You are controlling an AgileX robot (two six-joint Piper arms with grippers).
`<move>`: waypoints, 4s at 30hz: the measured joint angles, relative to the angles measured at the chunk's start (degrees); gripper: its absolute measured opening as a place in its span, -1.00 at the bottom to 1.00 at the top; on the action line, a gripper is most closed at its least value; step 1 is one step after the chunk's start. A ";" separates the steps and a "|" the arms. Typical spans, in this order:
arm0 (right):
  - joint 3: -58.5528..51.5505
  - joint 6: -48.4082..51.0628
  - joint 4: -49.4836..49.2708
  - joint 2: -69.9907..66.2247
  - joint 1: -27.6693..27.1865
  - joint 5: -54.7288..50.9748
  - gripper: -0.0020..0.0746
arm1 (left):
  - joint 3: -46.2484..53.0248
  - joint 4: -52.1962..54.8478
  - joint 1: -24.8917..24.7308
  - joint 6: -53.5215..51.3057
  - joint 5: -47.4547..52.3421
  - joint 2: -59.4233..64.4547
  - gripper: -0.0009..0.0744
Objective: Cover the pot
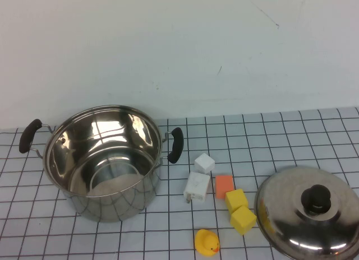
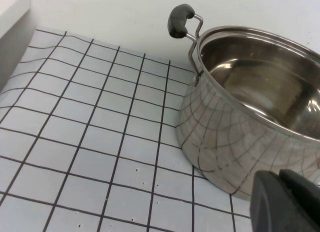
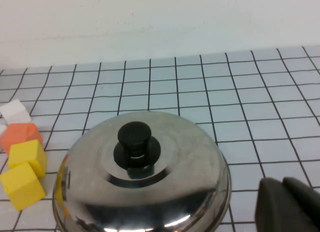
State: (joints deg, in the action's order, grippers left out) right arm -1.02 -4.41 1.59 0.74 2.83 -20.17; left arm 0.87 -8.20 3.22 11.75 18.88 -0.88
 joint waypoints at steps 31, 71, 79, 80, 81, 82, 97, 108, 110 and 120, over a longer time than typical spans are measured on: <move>0.00 0.00 -9.92 0.00 0.00 0.00 -0.95 | 0.00 0.00 0.00 0.21 0.00 0.00 -0.98; 17.94 26.52 -22.13 -38.11 5.87 24.17 -0.70 | 0.00 0.00 0.00 0.21 0.00 0.00 -0.98; 18.40 20.02 -16.58 -66.86 21.35 62.94 0.57 | 0.00 0.00 0.00 0.21 0.00 0.00 -0.98; 18.42 19.11 -16.26 -70.75 22.04 66.43 0.60 | 0.00 0.00 0.00 0.09 0.00 0.00 -0.98; 18.42 17.33 -15.72 -73.69 22.34 69.89 0.63 | 0.00 0.00 0.00 -0.01 0.00 0.00 -0.98; 18.52 14.62 -15.17 -77.82 22.56 75.01 0.66 | 0.00 0.00 0.00 -0.01 0.00 0.00 -0.98; 18.92 4.10 -12.38 -102.68 22.79 84.93 0.67 | 0.00 0.00 0.00 -0.01 0.00 0.00 -0.98; 19.56 2.79 -14.67 -114.86 22.79 89.06 0.63 | 0.00 0.00 0.00 -0.01 0.00 0.00 -0.98; 19.37 1.49 -15.58 -116.81 22.79 87.77 0.62 | 0.00 0.00 0.00 -0.01 0.00 0.00 -0.98; 19.47 -0.62 -17.67 -117.56 22.79 88.18 0.16 | 0.00 0.00 0.00 -0.01 0.00 0.00 -0.98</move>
State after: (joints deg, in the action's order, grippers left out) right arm 18.45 -5.02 -16.08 -116.82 25.62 68.00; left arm 0.87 -8.20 3.22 11.73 18.88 -0.88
